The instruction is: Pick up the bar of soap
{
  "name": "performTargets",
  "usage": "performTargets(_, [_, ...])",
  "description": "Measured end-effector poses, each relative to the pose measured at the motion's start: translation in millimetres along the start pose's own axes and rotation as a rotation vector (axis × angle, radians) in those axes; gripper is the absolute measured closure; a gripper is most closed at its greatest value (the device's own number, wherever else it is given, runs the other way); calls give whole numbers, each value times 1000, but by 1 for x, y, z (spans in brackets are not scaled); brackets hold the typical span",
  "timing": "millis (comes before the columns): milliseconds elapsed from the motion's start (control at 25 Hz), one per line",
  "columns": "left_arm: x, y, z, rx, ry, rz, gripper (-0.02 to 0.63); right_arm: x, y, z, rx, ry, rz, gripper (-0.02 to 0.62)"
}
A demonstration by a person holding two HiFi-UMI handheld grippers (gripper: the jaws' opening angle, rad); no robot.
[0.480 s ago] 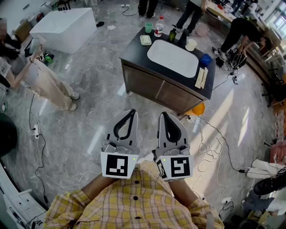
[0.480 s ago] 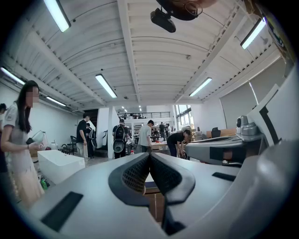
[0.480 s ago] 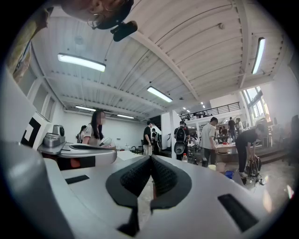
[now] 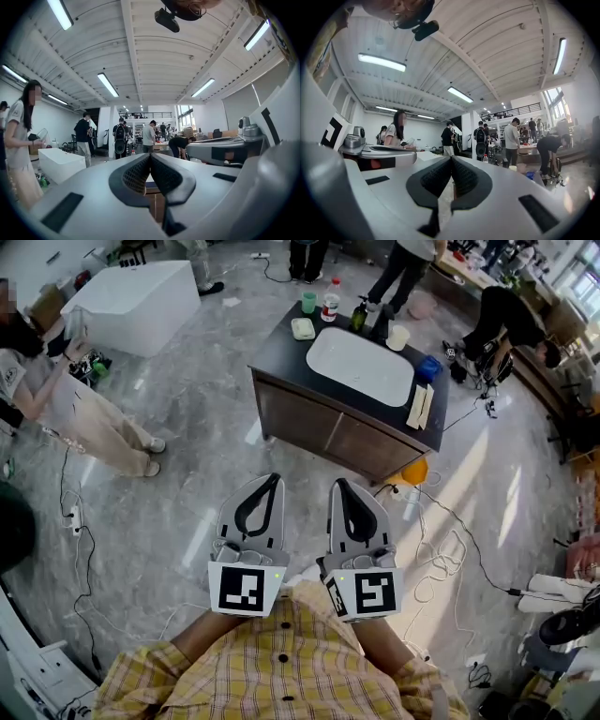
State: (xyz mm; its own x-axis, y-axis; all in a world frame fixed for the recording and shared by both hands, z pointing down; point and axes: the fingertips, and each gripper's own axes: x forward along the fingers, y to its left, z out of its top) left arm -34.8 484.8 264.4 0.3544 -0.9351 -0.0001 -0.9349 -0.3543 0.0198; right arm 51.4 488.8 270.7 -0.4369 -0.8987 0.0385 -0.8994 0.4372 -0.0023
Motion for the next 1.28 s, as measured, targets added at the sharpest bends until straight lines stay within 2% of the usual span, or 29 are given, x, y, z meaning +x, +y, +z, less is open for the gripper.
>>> performTargets(440, [7,23,0,-14,-18,-13,593,22,17,-4,5,17,24,575])
performTargets(920, [11,91,-8,-11,0,-78,594,71,65,-7,-4,34,-41,575])
performTargets(1160, [30,108,-20,10,20,-113,594,96,57,-18,8,61,-83,577])
performTargets(1280, [50,120,-24,-23,25,-93,594,116,44,-19,7,61,-92,575])
